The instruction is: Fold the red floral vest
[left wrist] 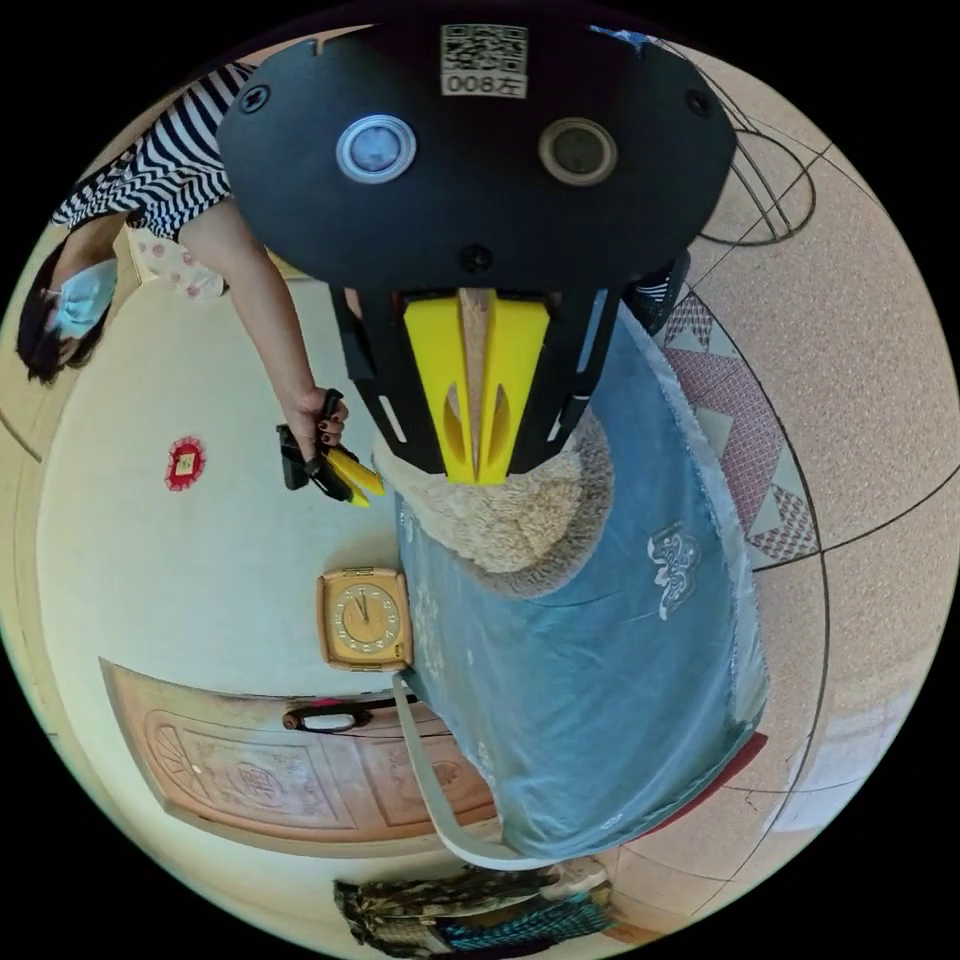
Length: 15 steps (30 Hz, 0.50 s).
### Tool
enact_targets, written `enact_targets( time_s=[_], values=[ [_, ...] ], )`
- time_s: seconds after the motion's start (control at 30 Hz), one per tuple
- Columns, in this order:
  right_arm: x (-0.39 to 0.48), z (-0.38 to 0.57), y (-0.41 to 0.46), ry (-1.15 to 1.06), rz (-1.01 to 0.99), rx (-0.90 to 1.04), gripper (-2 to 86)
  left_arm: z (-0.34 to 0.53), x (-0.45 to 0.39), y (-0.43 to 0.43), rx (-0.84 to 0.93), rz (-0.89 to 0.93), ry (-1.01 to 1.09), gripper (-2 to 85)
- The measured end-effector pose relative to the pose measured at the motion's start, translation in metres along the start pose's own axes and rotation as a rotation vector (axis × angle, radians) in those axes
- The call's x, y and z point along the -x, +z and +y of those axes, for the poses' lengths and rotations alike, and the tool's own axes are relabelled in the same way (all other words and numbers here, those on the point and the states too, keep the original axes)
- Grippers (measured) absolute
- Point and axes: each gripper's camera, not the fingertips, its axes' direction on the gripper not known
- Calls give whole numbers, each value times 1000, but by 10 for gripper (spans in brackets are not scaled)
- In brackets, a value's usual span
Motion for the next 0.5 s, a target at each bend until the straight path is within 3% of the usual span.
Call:
enact_targets(
  time_s=[0.13, 0.3, 0.5],
  values=[
    [-18, -25, 32, 74, 24, 83, 100, 2, -11, 12, 23, 15, 63, 22],
    [-24, -36, 45, 81, 14, 84, 99, 4, -16, 19, 1, -134, 117, 66],
    [-26, -47, 47, 78, 15, 77, 86, -3, 16, 33, -28, -180, 14, 119]
  ],
)
